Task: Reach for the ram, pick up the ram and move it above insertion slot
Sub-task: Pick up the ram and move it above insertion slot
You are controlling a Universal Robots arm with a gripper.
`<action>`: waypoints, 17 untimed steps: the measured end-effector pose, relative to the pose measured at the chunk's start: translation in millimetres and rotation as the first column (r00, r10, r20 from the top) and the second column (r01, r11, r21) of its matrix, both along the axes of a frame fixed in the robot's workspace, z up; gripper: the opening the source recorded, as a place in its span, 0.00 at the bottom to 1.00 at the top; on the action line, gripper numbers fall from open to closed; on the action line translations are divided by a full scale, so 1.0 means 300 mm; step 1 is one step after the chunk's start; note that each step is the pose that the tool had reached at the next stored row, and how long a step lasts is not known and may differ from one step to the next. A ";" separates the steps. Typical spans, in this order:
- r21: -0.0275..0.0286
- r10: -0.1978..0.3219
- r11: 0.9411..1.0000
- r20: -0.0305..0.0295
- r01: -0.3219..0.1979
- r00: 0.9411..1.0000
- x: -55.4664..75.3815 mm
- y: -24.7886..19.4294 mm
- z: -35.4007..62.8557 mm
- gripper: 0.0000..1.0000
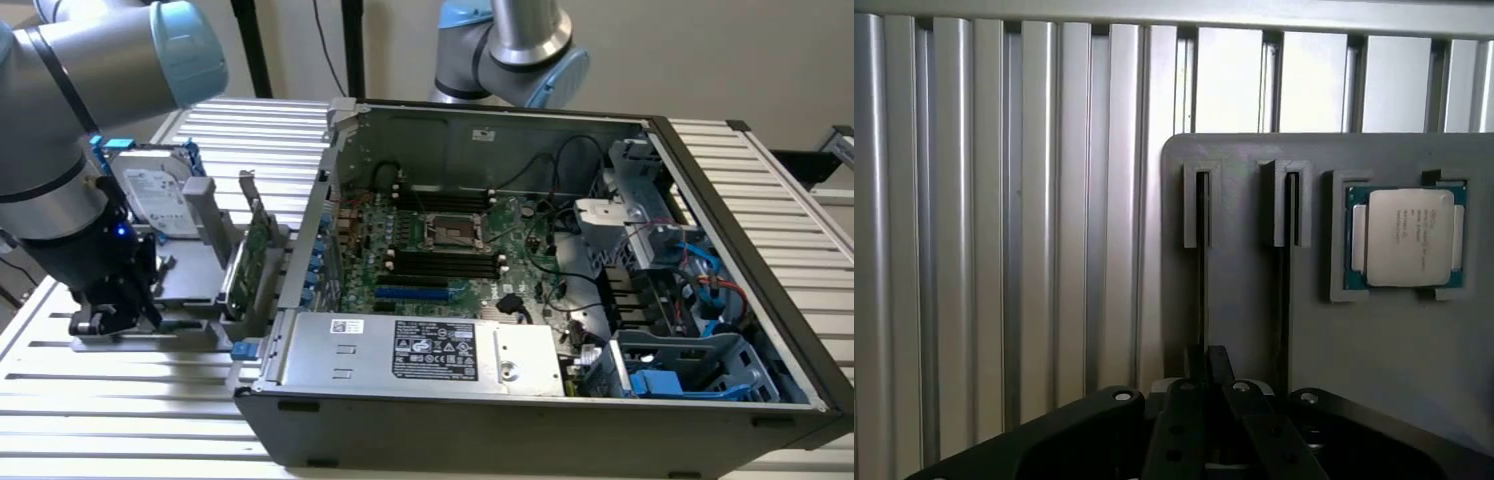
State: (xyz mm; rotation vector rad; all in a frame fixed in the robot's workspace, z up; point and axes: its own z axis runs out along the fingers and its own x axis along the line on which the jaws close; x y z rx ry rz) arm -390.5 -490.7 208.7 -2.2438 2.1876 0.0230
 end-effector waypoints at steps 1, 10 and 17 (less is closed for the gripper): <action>0.000 0.000 1.000 0.000 0.000 1.000 0.000 0.000 0.008 0.13; 0.004 0.000 1.000 0.000 0.000 1.000 0.000 0.000 0.106 0.13; 0.007 0.000 1.000 0.000 0.000 1.000 0.002 0.000 0.203 0.13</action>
